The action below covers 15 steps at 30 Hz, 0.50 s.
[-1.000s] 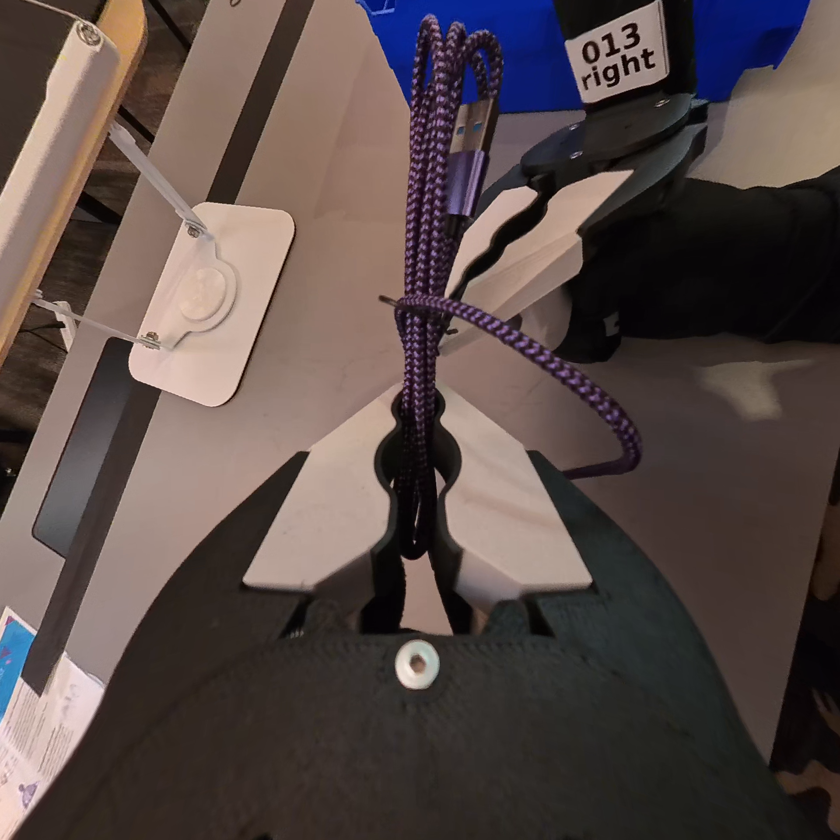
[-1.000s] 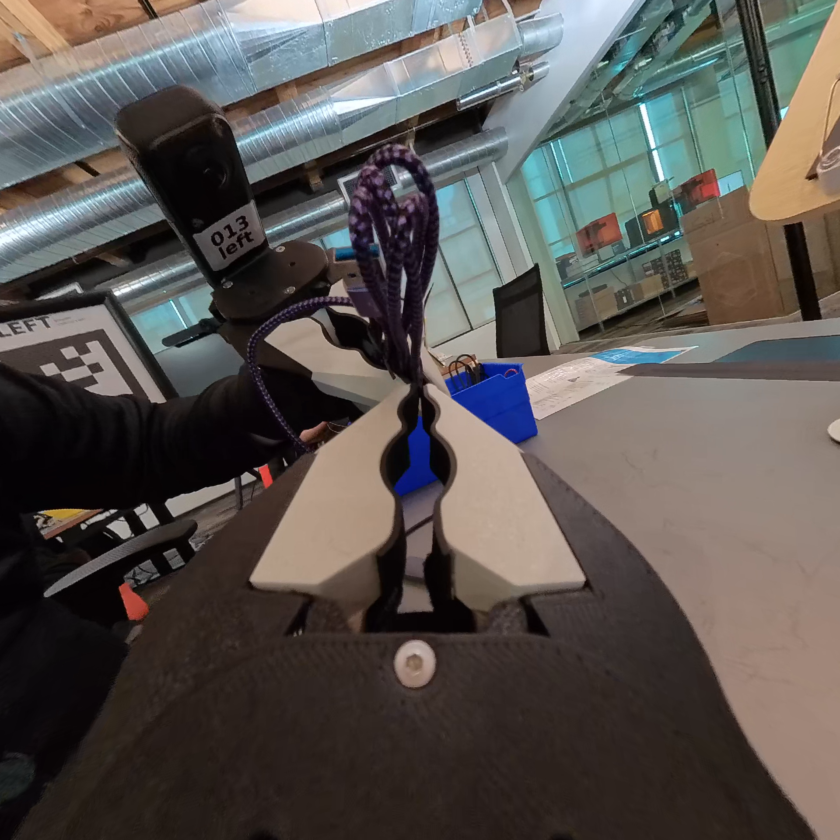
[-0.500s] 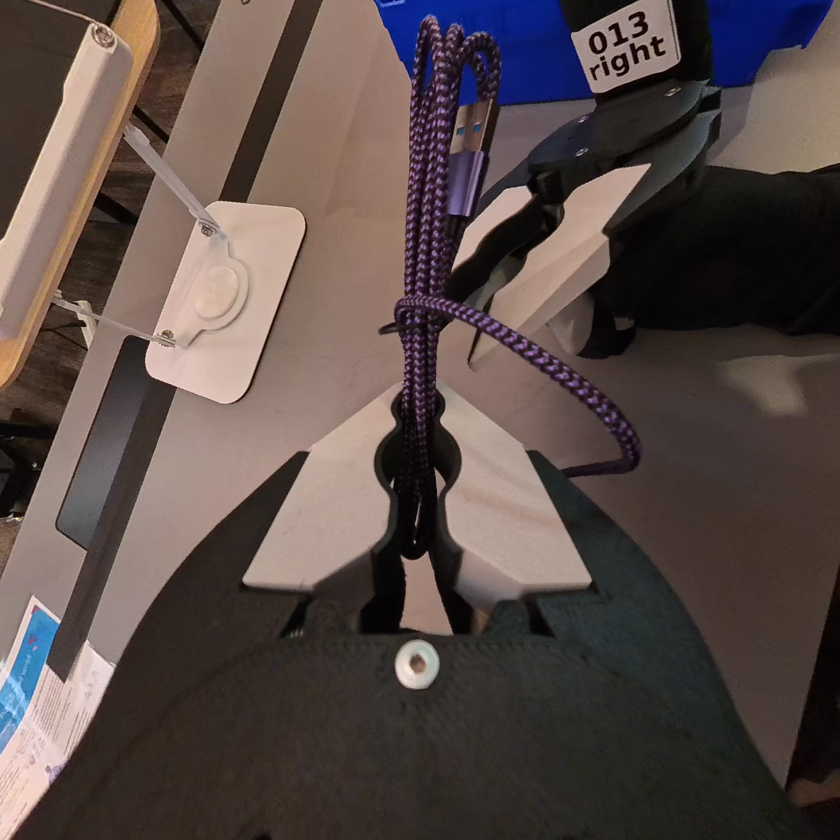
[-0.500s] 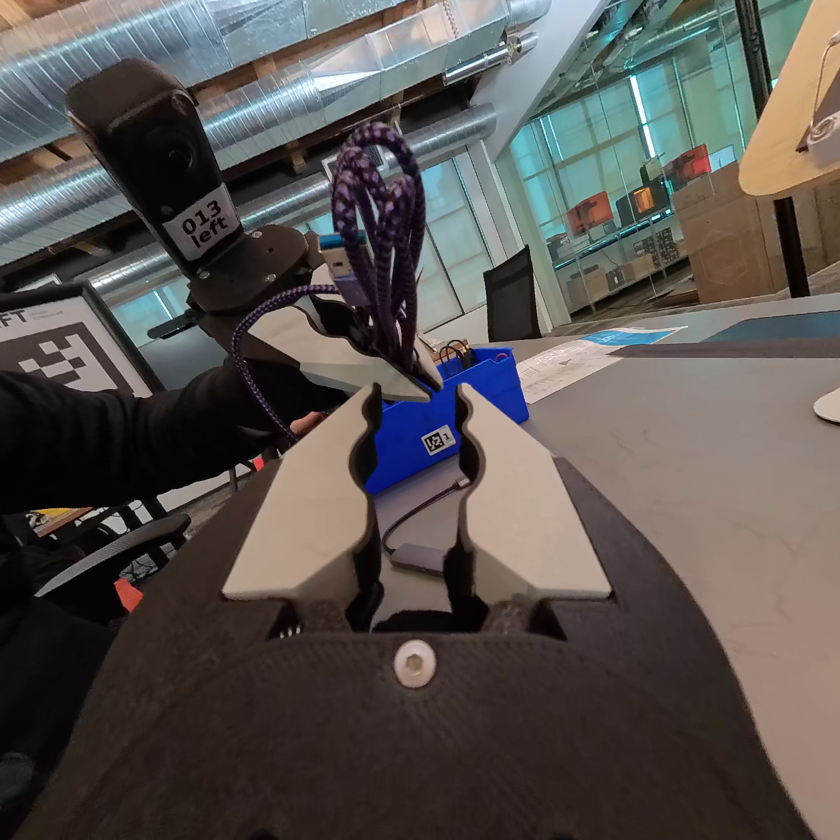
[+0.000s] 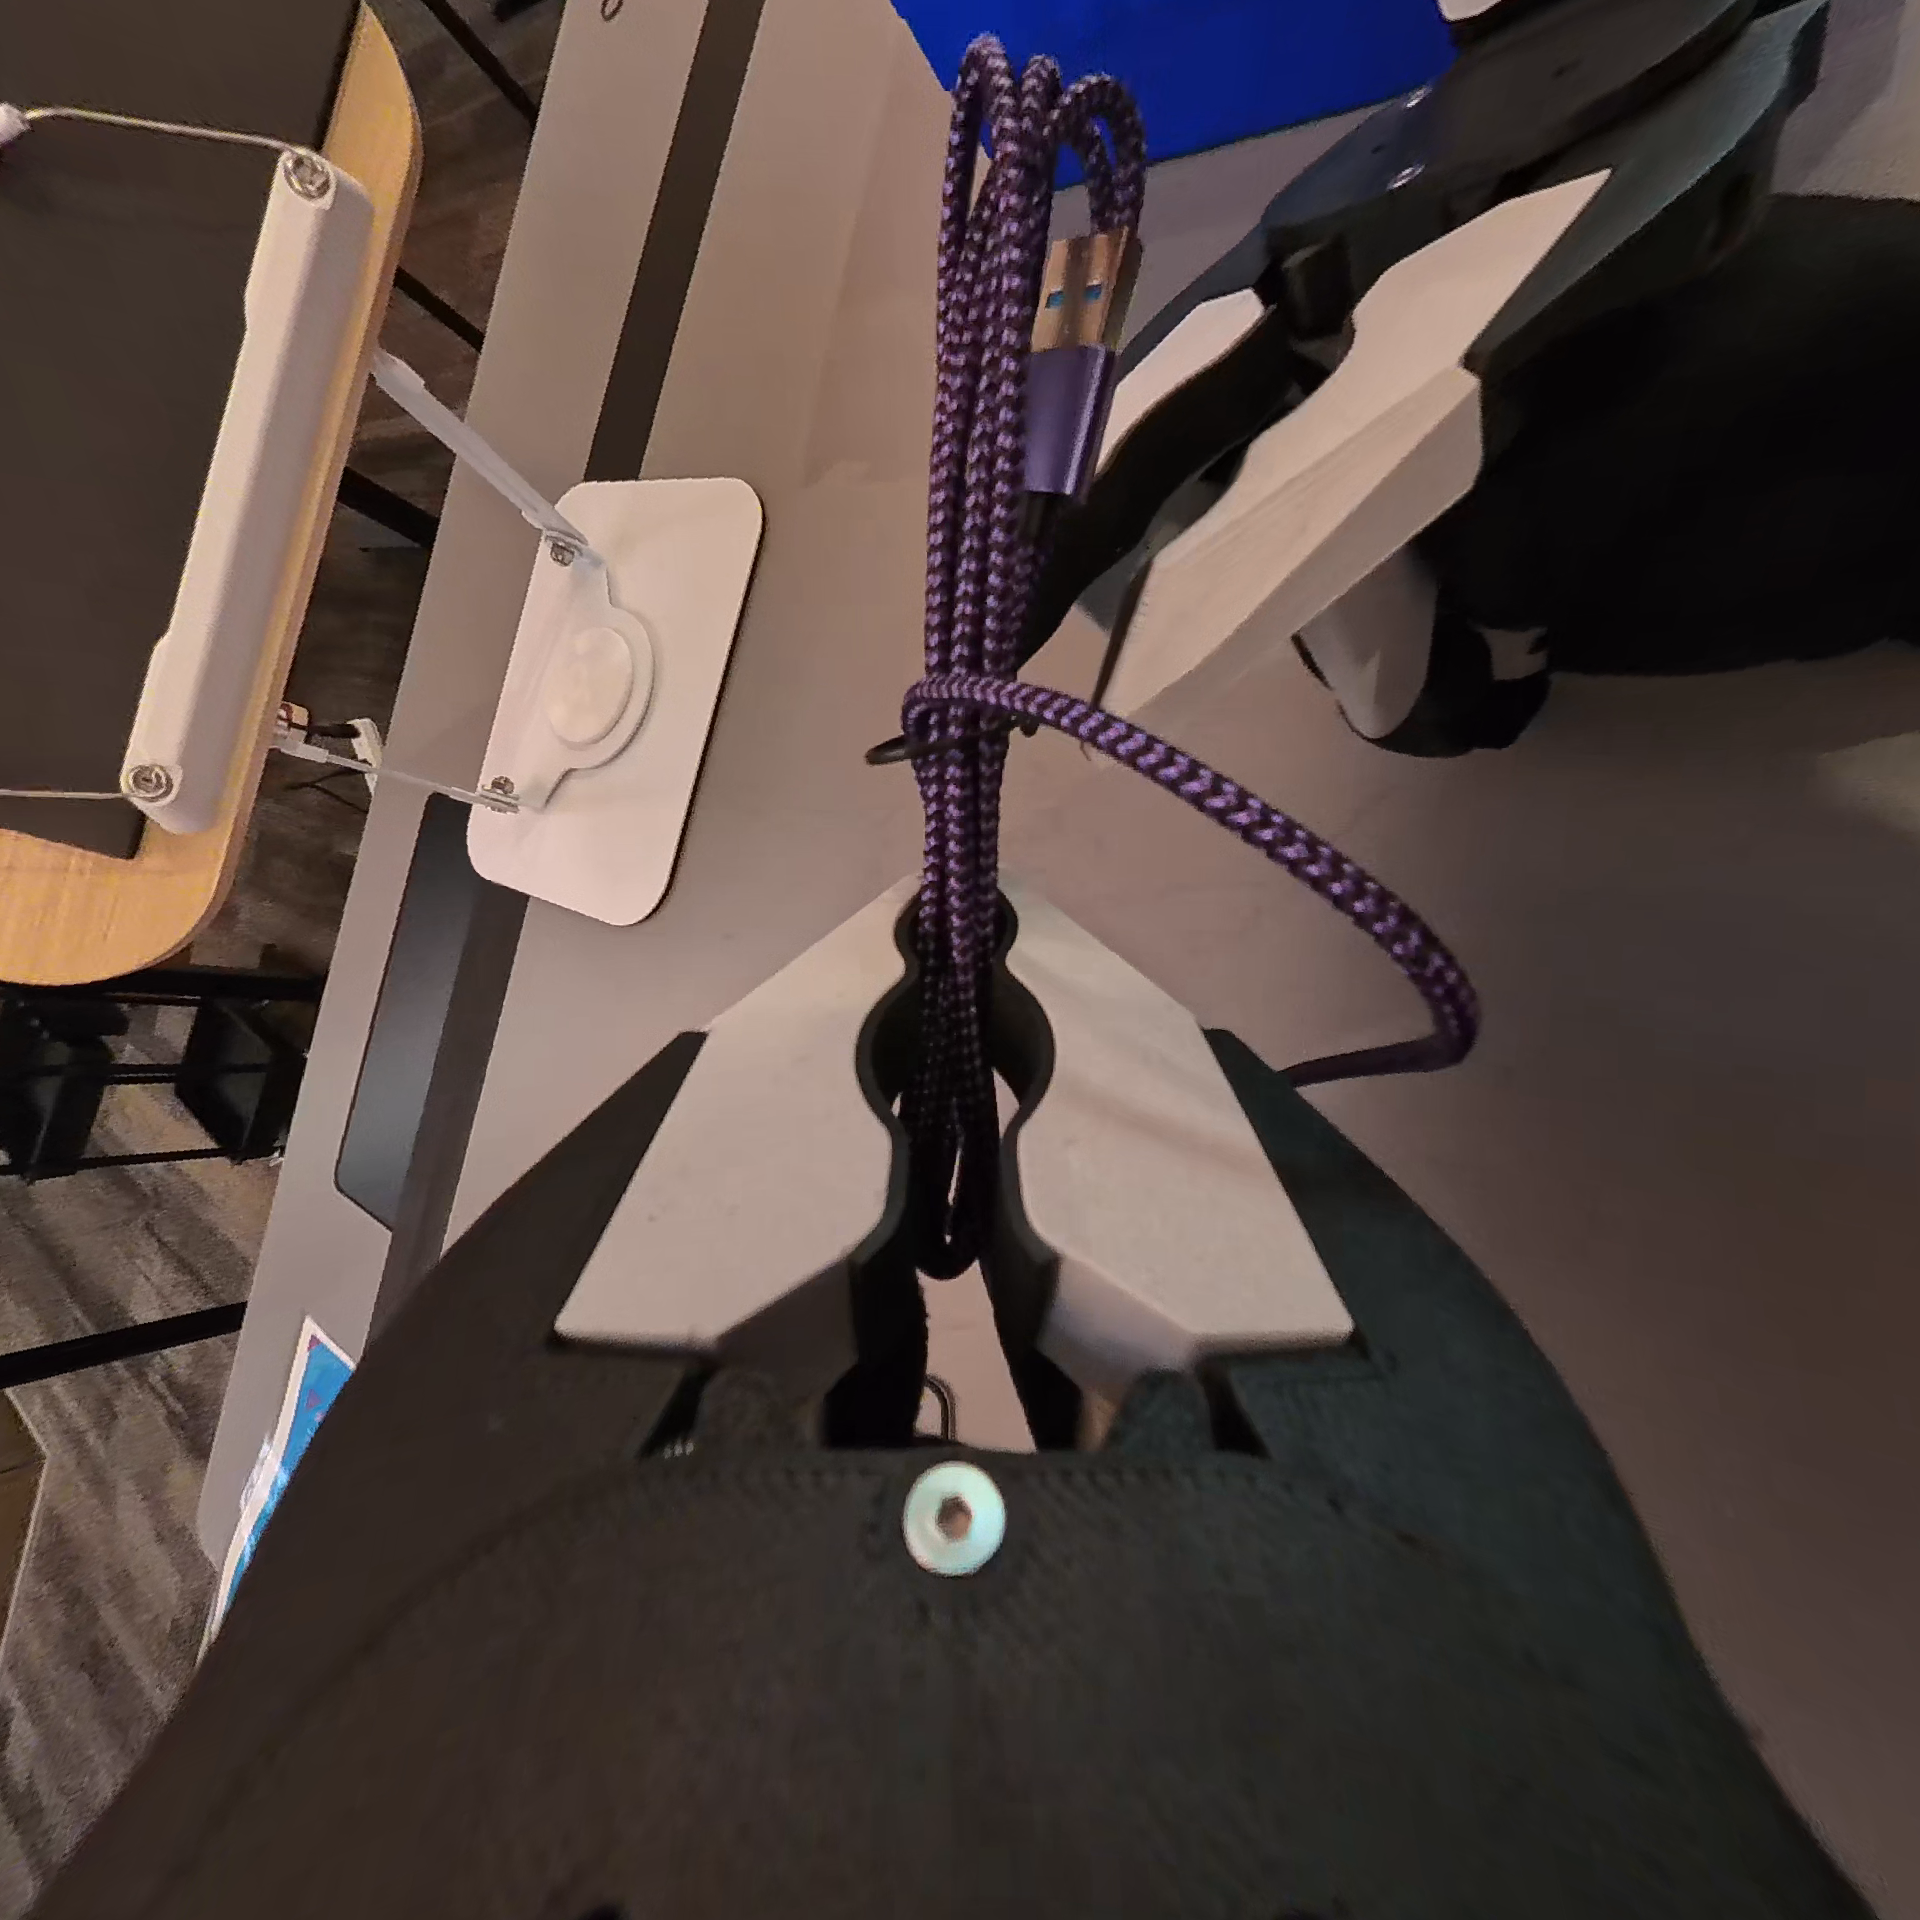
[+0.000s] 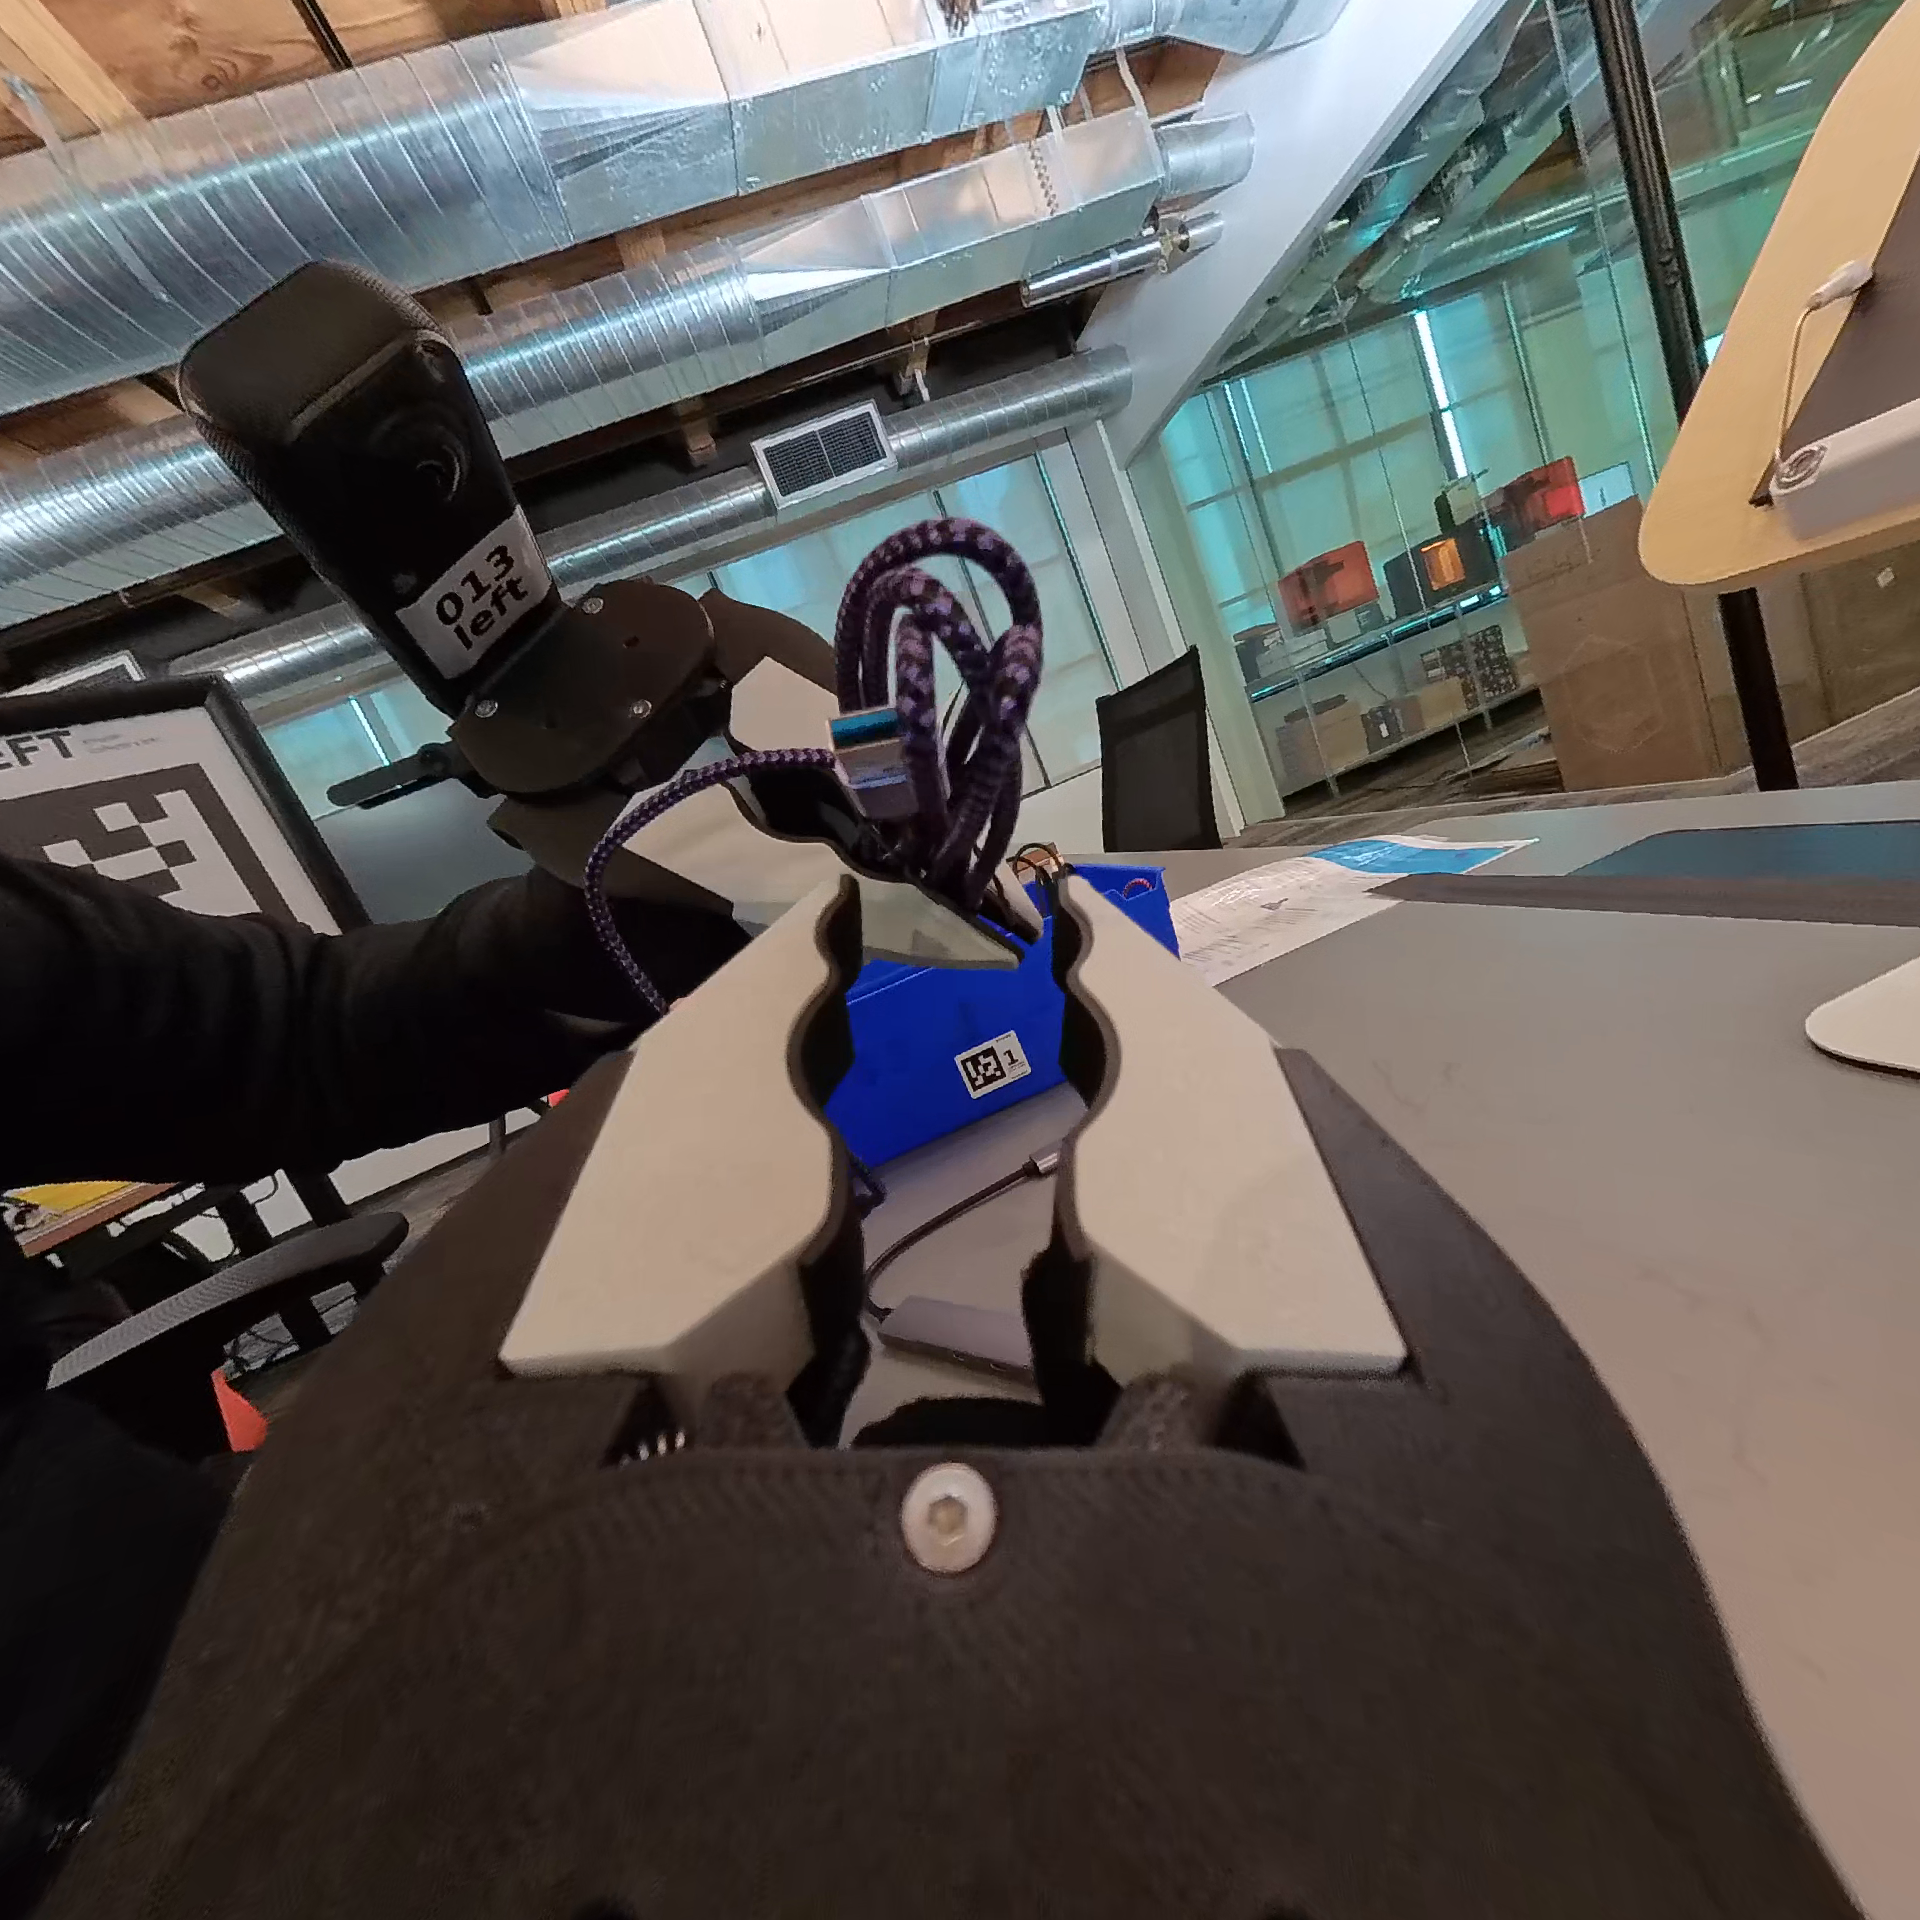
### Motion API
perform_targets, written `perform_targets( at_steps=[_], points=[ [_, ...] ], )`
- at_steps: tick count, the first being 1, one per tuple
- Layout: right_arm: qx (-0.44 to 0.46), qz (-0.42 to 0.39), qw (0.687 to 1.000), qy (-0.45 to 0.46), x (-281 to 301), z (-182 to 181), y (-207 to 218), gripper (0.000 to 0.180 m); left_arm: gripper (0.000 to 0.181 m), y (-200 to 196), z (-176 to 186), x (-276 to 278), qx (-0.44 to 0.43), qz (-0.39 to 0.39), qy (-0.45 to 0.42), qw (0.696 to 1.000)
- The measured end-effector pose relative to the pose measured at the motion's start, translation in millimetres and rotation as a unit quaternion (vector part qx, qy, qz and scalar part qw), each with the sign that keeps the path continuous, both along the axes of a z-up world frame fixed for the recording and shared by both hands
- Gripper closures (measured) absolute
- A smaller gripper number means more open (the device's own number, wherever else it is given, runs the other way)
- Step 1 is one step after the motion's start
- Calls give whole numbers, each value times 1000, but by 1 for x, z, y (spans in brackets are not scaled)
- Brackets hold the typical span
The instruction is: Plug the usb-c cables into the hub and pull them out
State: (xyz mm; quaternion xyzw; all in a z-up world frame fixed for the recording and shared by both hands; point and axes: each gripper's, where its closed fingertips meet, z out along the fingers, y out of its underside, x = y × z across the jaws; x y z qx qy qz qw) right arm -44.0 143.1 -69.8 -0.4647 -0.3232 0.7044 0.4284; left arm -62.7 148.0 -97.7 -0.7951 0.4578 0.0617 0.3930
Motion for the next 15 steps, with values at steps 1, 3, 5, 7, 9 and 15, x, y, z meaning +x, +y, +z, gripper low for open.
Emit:
perform_targets(
  at_steps=[1,3,5,7,9,15],
  points=[
    [0,1,1000,2,0,0,0,147,178,0,0,0,1,0,2,1000],
    [-4,6,1000,6,1,1,-1,150,178,1,-1,0,2,1,6,1000],
    [-6,11,1000,10,2,2,-2,154,178,1,-1,1,1,0,5,1000],
    [-8,12,1000,10,1,2,-2,155,178,1,-1,1,4,-1,10,1000],
    [-9,13,1000,9,1,2,-2,157,178,1,-1,2,5,-2,14,1000],
    [-10,12,1000,6,1,0,-1,162,178,2,-1,4,4,-5,16,1000]
  ],
)
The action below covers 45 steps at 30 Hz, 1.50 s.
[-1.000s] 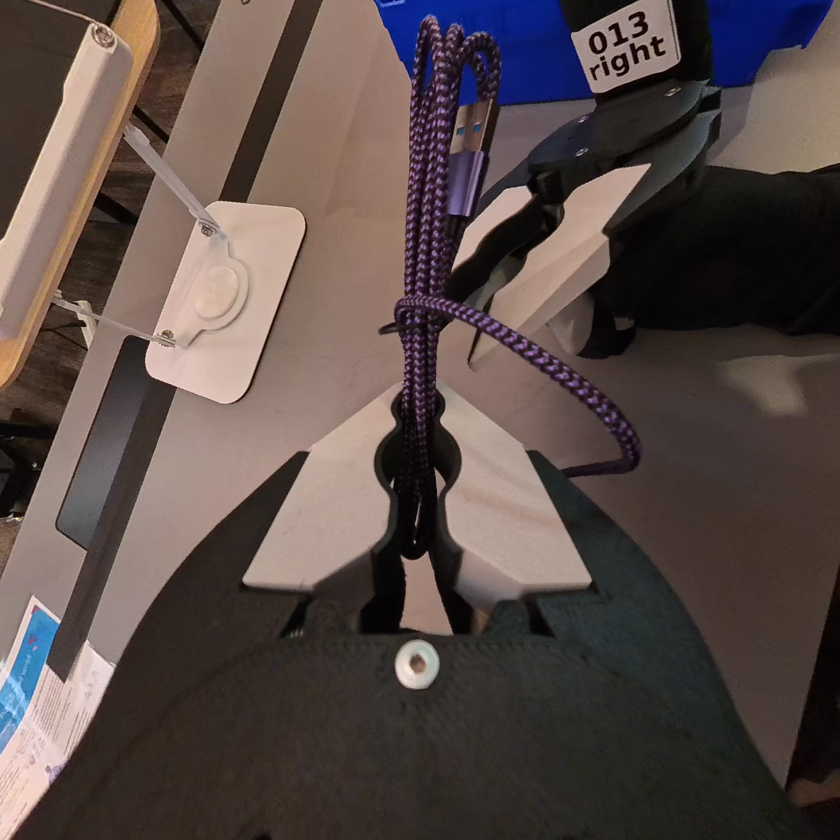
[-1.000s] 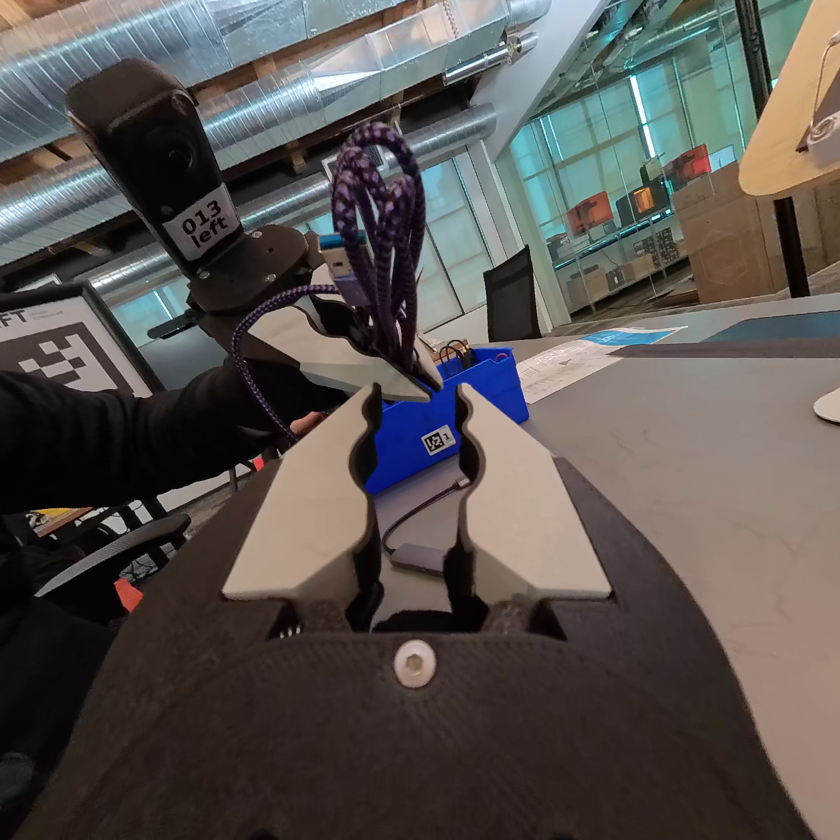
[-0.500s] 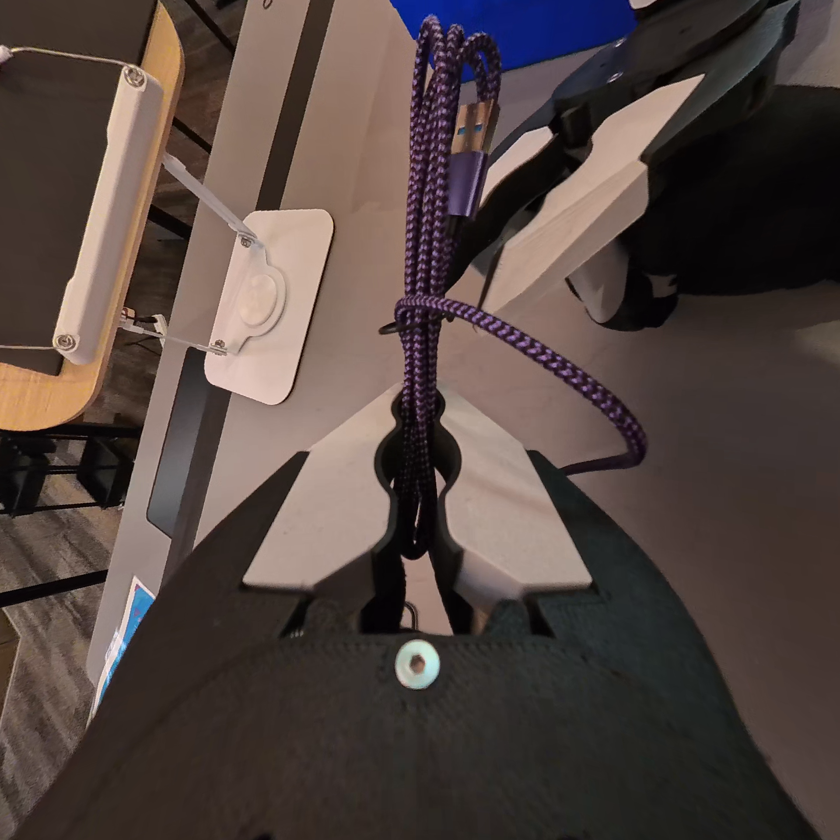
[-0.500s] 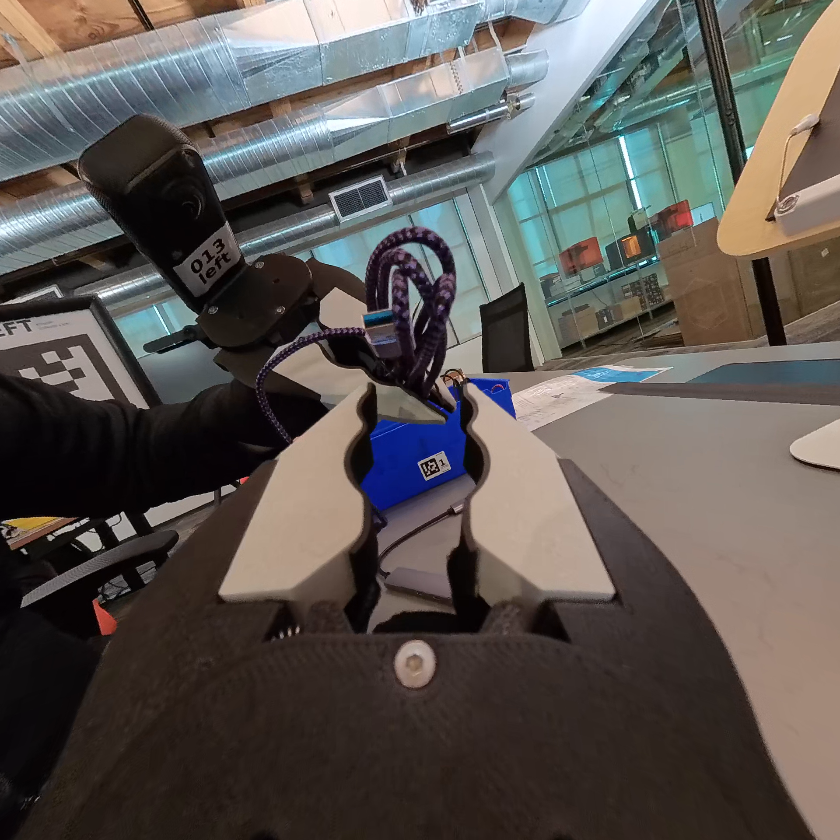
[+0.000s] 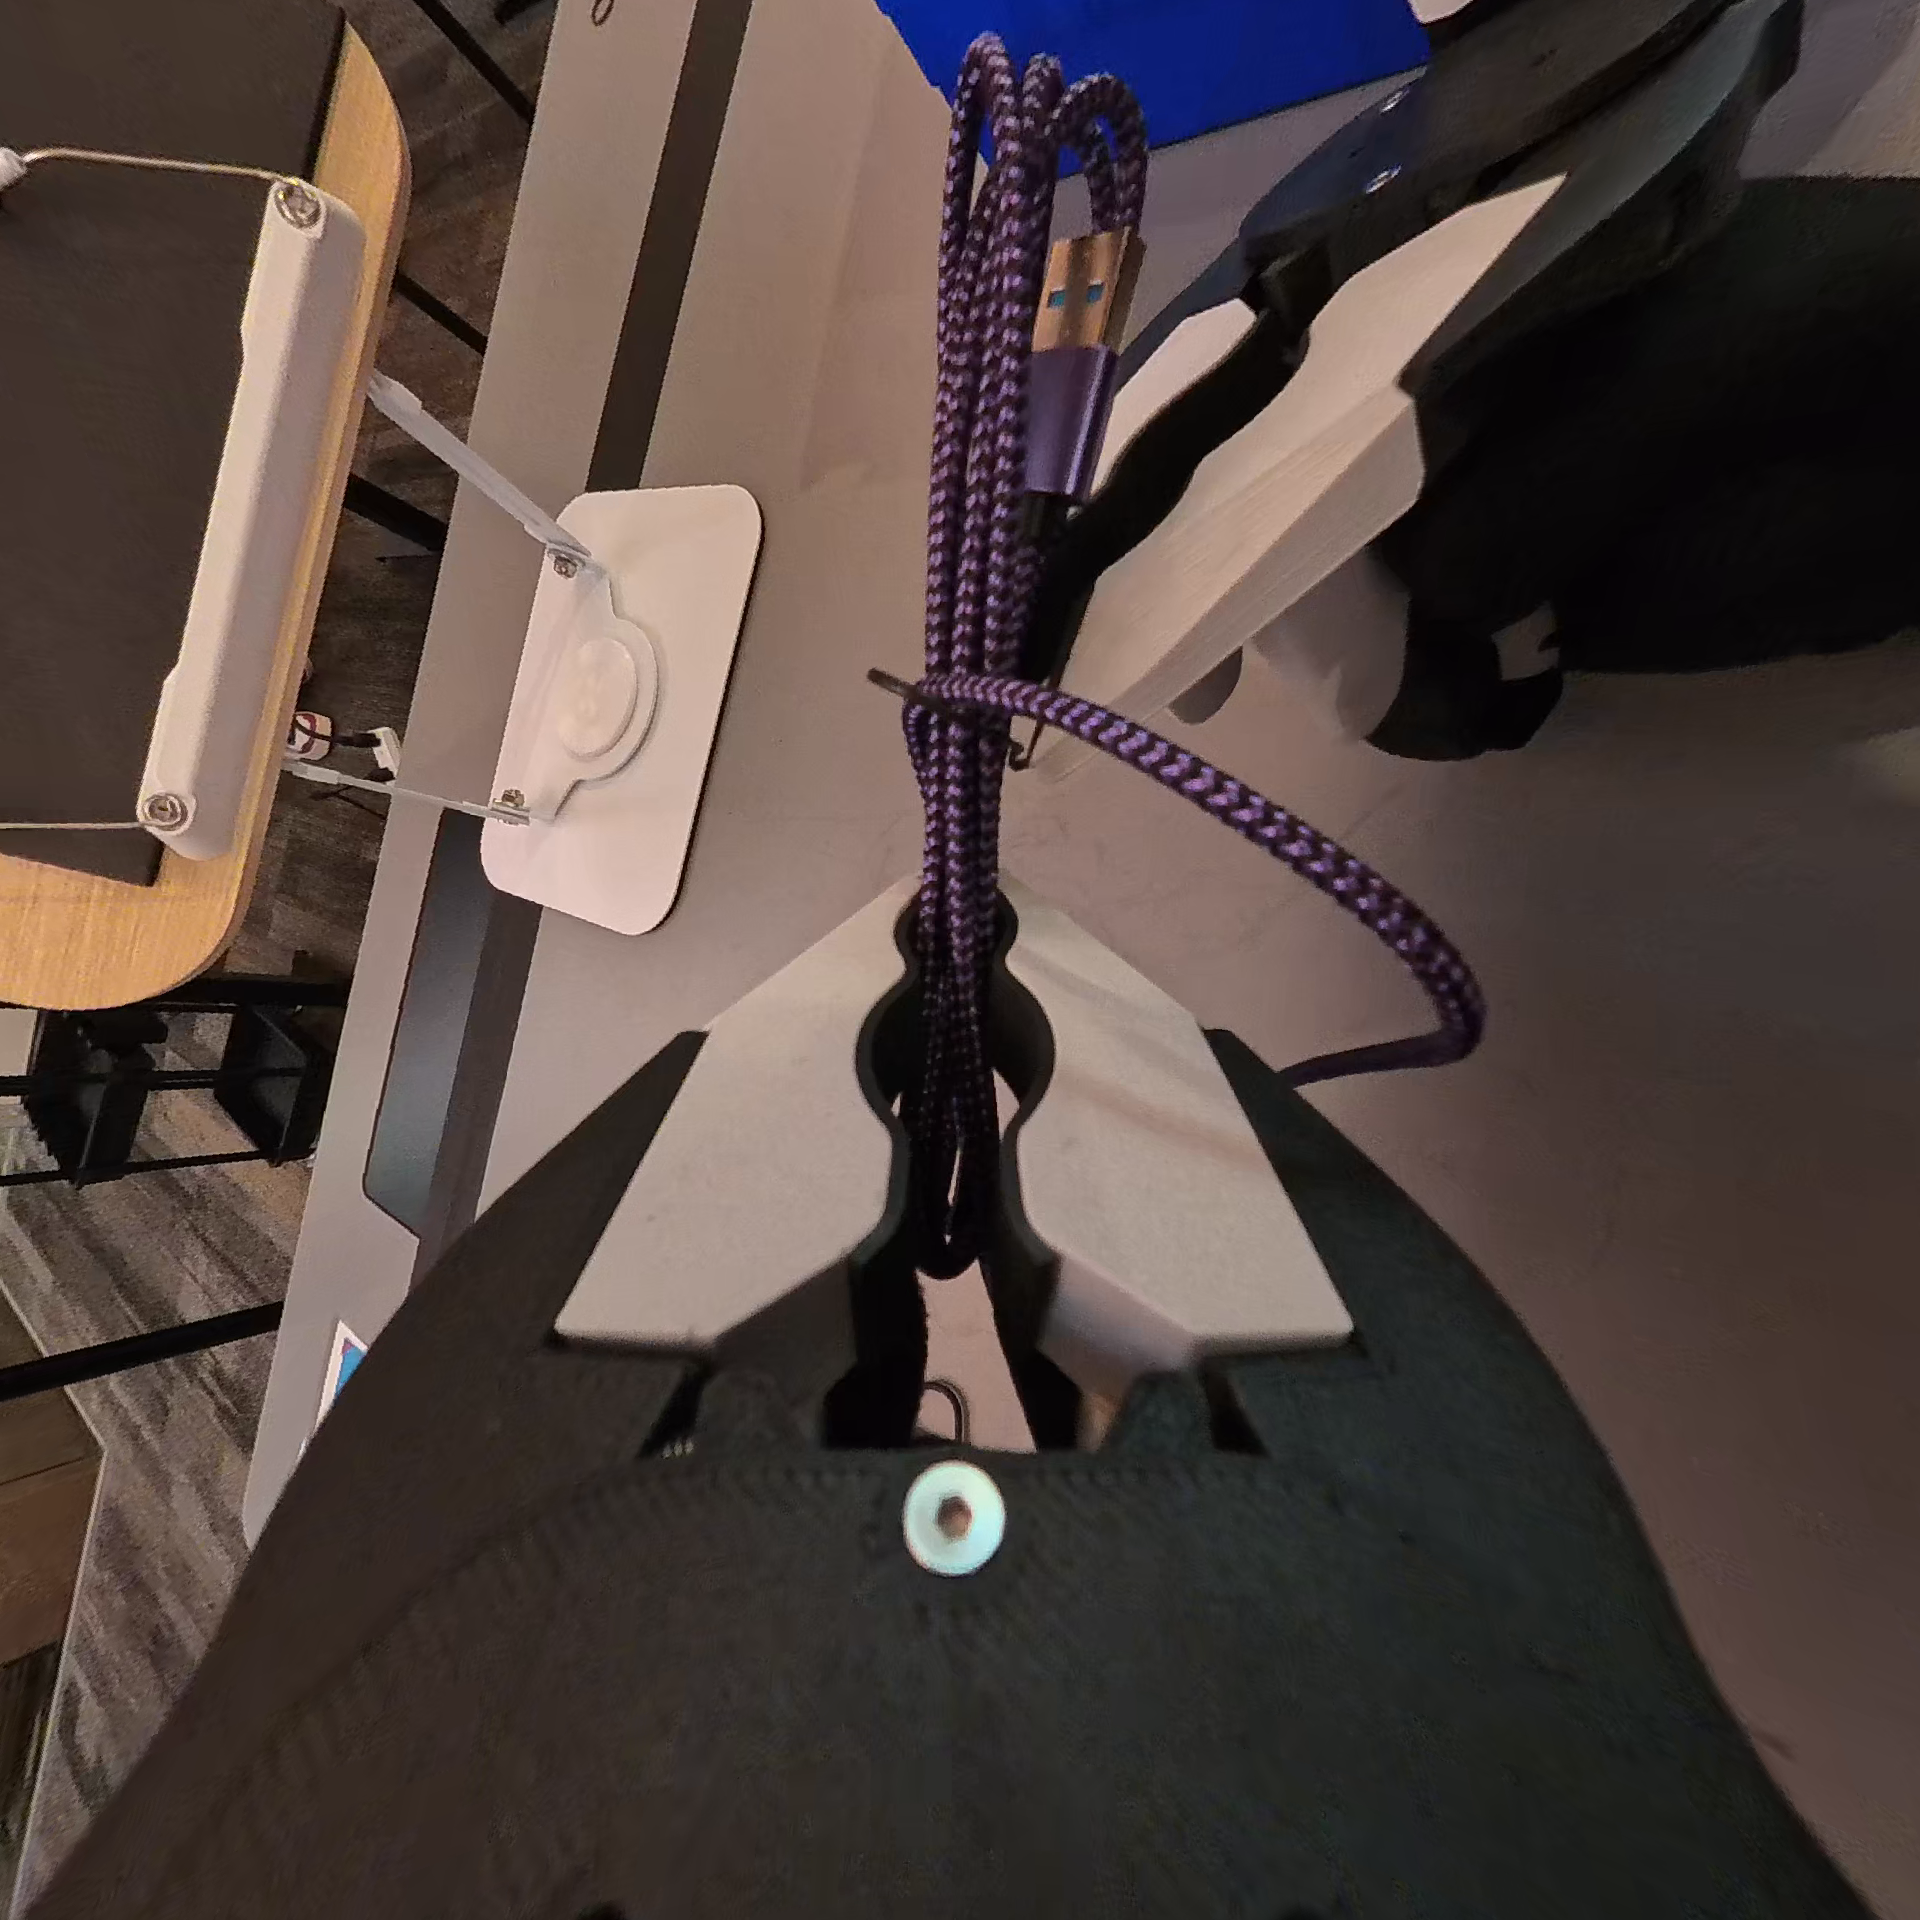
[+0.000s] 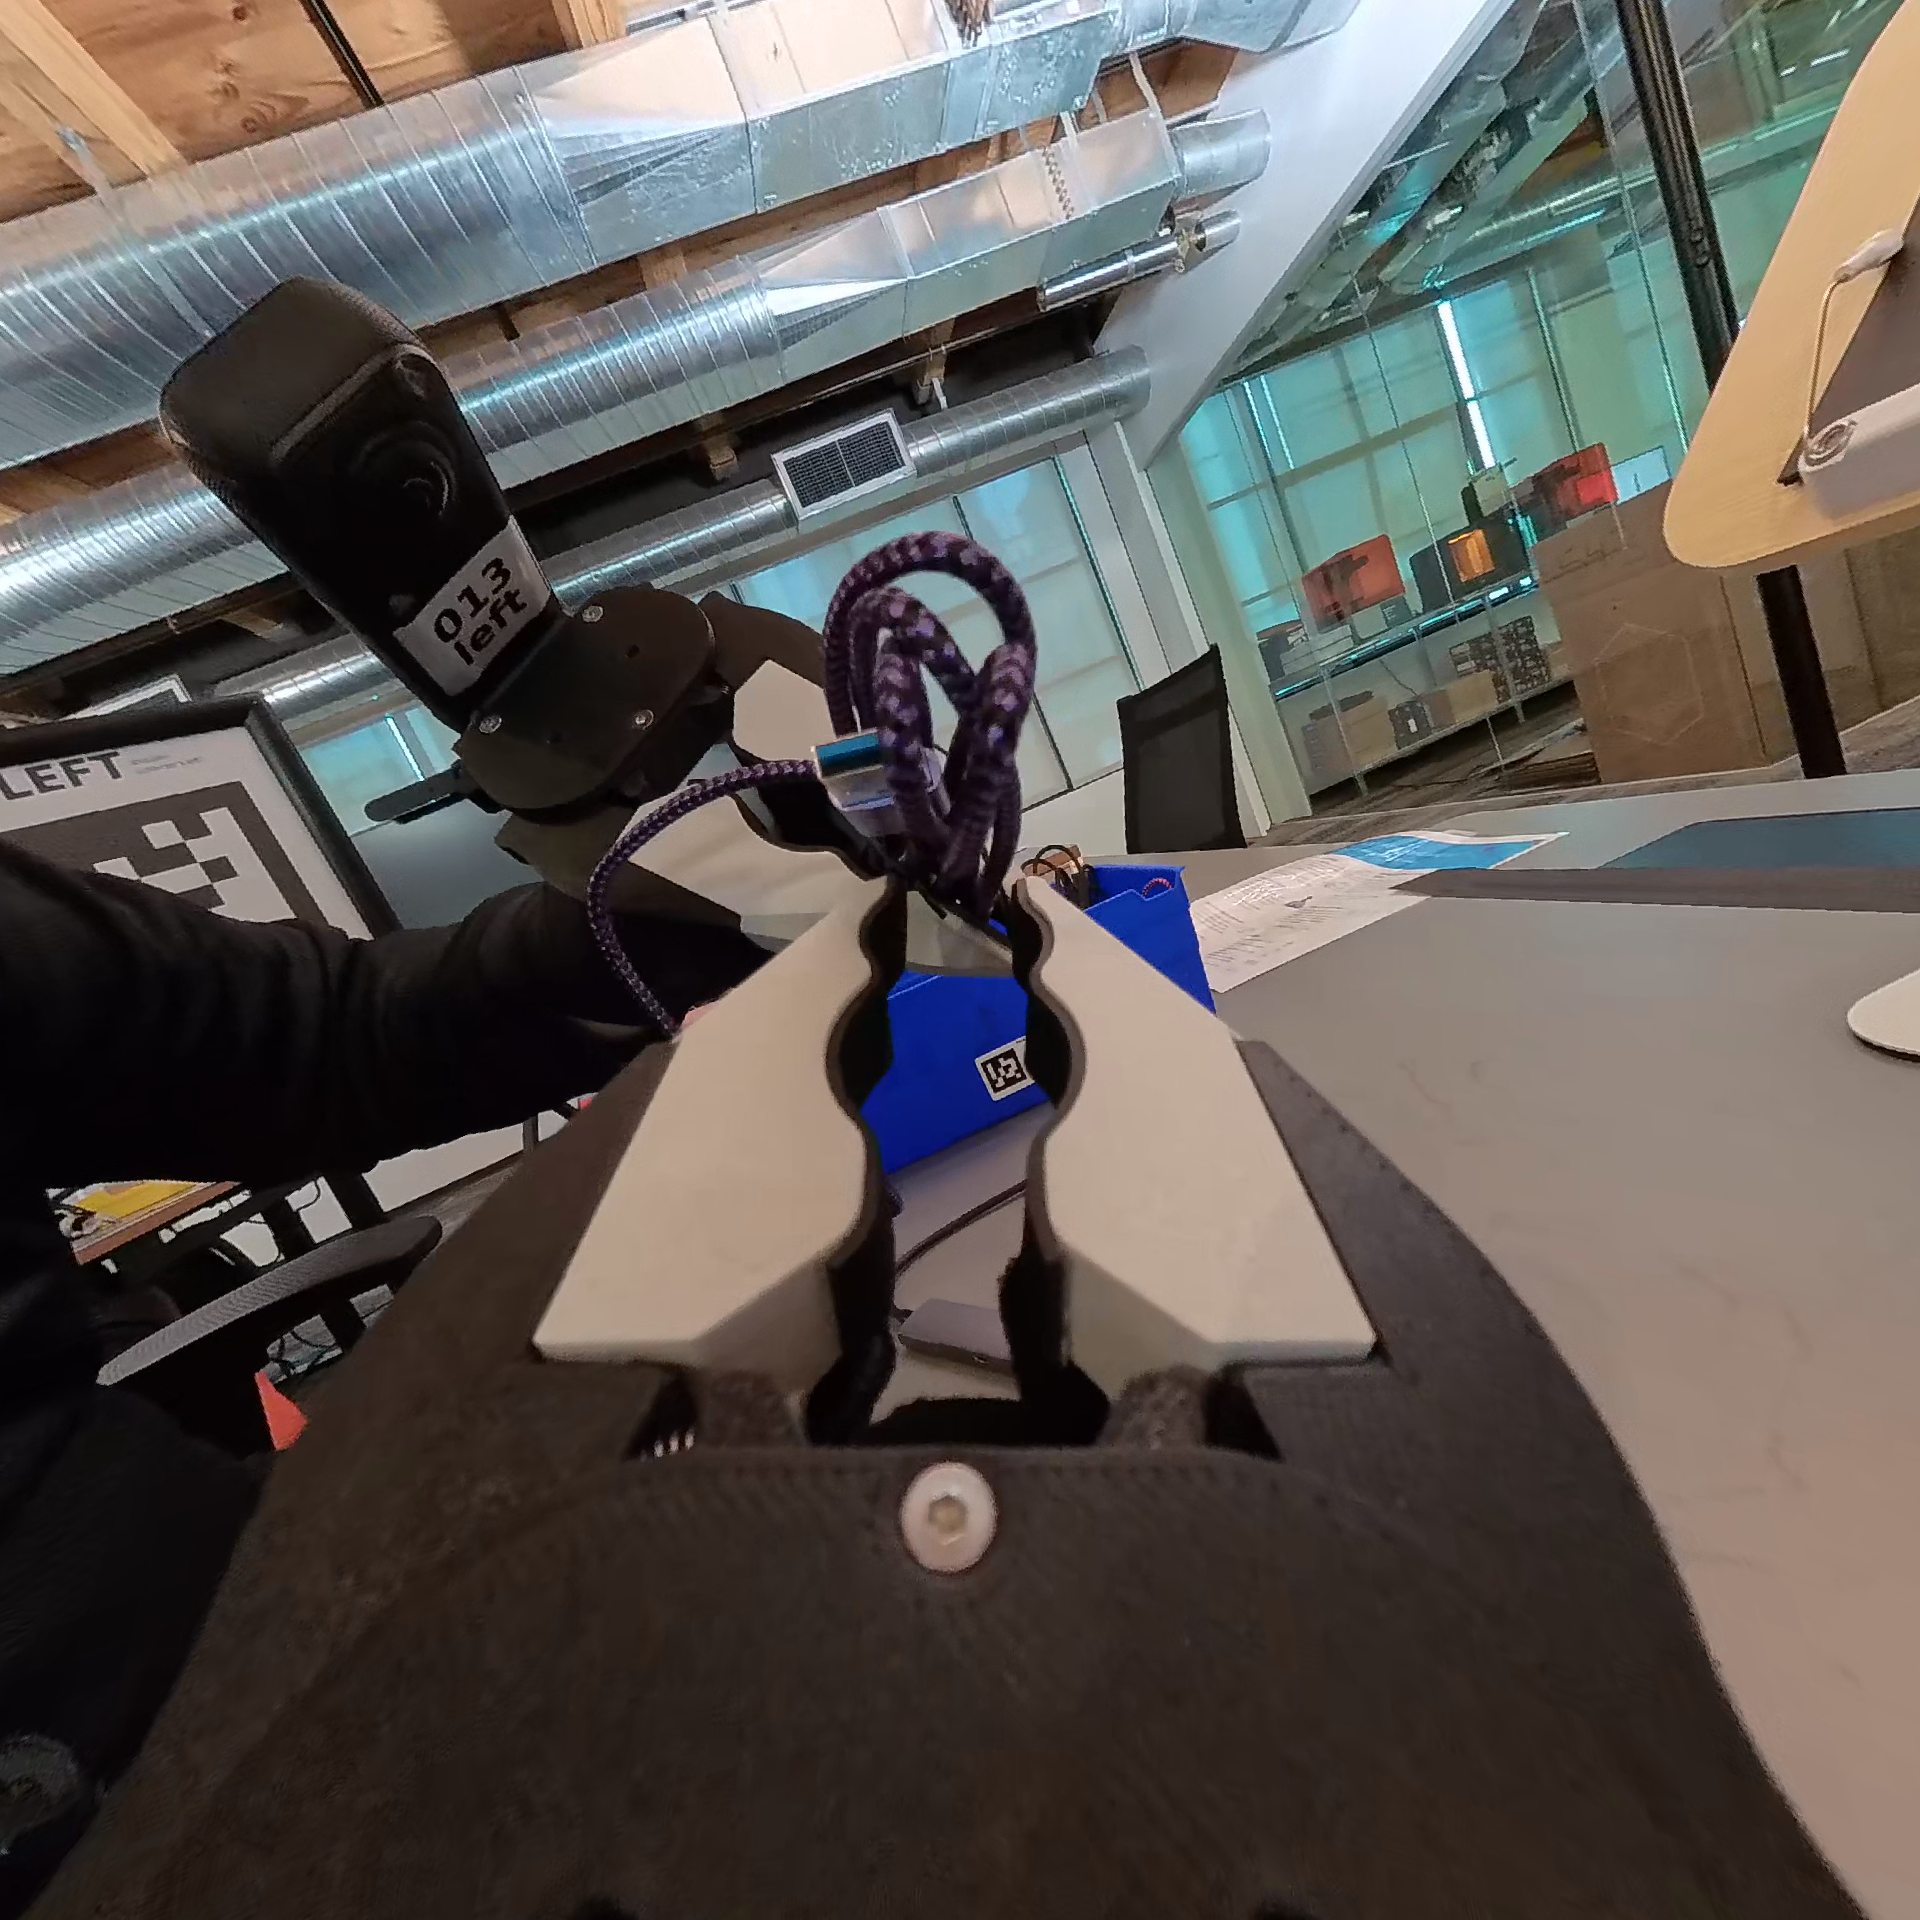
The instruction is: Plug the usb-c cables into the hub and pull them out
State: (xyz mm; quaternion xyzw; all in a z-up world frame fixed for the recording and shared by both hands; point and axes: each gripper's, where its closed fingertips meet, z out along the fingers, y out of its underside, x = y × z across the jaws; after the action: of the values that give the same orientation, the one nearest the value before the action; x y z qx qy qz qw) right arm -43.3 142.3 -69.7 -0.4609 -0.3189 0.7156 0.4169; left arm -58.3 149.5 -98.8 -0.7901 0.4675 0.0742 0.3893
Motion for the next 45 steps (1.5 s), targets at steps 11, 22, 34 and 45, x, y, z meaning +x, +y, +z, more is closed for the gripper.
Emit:
perform_targets(
  at_steps=[11,22,34,45],
  points=[
    [4,0,1000,-7,-2,-2,-1,164,179,0,-2,3,-2,4,-2,1000],
    [6,-1,1000,-13,-3,-3,-2,163,178,1,-4,5,-5,4,-4,1000],
    [9,-10,999,-29,-3,-7,0,174,178,1,-5,6,-9,10,-11,1000],
    [22,-26,997,-72,-5,-15,0,178,178,0,-11,5,-43,24,-47,998]
  ],
)
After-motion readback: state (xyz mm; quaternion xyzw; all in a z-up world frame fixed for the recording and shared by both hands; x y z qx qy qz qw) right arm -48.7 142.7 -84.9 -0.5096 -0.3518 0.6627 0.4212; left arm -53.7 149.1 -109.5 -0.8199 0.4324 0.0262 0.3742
